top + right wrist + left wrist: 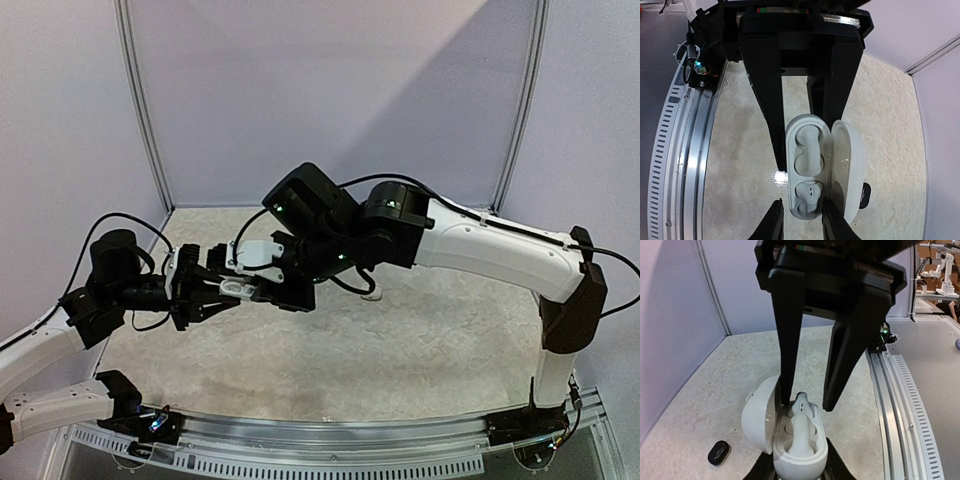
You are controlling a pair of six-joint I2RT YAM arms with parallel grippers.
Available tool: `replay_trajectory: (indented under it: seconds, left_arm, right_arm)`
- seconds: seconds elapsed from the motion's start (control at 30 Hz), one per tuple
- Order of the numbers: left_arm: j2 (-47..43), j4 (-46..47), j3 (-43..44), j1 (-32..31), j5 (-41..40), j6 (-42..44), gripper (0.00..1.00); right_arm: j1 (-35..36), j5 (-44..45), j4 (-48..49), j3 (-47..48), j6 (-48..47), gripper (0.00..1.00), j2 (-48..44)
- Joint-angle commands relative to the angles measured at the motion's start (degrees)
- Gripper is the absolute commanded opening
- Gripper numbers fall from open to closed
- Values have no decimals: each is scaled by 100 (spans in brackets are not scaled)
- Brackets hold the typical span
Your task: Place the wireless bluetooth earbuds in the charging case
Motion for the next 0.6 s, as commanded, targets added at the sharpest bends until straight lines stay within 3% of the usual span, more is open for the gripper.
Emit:
replay_trajectory:
  seconds: [0.0,0.17,0.3,0.4,0.47,0.57]
  left_arm:
    - [-44,162,-49,-115,-47,-185,0]
    - [-70,161,-175,-97,-580,-662,0]
    - [-95,91,-224,-97,-807,-429,0]
    - [-143,-188,-229,-99,-859,492,0]
    - [-230,-443,-229,-125,-1101,1580,0]
    - [-322,50,-482,-208,-2347,3289,0]
  right_arm:
    - [-6,301,-39,33,128,27,46]
    - [-5,409,229,-351,189,30,-513]
    - [-86,123,942,-906,350,36,-1248]
    - [-237,-143,1777,-1524,778,38,-1678]
    - [-286,93,2072,-1739,1025,40,-1822]
    - [-284,608,2032,-1740,1142,40,-1744]
